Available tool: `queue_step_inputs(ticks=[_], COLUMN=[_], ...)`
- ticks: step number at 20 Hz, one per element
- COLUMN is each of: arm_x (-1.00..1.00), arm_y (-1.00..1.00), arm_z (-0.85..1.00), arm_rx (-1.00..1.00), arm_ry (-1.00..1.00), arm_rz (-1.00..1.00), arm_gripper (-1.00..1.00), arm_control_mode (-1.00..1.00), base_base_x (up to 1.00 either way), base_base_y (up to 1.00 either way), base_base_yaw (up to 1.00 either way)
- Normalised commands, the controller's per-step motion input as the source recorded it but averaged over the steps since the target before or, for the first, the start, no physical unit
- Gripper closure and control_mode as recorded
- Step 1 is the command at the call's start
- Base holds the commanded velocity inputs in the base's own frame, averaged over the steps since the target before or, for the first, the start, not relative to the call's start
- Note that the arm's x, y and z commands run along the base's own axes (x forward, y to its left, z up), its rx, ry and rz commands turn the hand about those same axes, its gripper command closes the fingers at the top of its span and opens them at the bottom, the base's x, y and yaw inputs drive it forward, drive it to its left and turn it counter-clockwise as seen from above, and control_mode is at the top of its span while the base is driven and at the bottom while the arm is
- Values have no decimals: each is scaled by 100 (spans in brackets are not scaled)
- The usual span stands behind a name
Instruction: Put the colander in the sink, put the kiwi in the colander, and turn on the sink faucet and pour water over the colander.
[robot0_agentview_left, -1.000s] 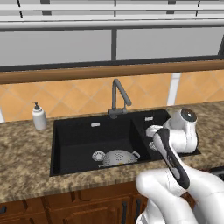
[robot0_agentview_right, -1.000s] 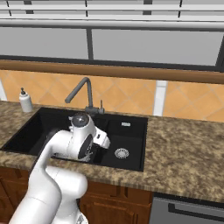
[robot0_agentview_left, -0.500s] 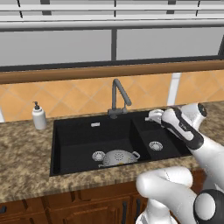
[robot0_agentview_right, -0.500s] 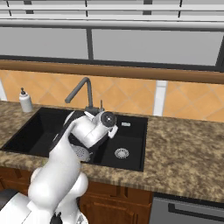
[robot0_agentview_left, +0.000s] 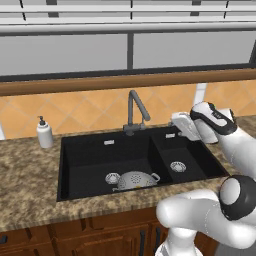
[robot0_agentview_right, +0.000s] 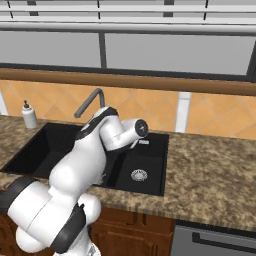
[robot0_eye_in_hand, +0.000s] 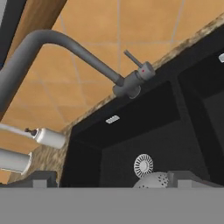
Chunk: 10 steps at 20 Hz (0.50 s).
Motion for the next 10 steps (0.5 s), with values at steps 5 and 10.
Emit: queue_step_inputs(ticks=[5, 10], arm_x=[21, 41], arm_y=[28, 14], arm_z=[0, 0], arm_rx=[4, 1], arm_ry=[-1, -1], arm_rz=[6, 3], arm_gripper=[-100, -100], arm_control_mode=[-100, -100], base_base_x=[0, 0], base_base_y=[0, 0], base_base_yaw=[0, 0])
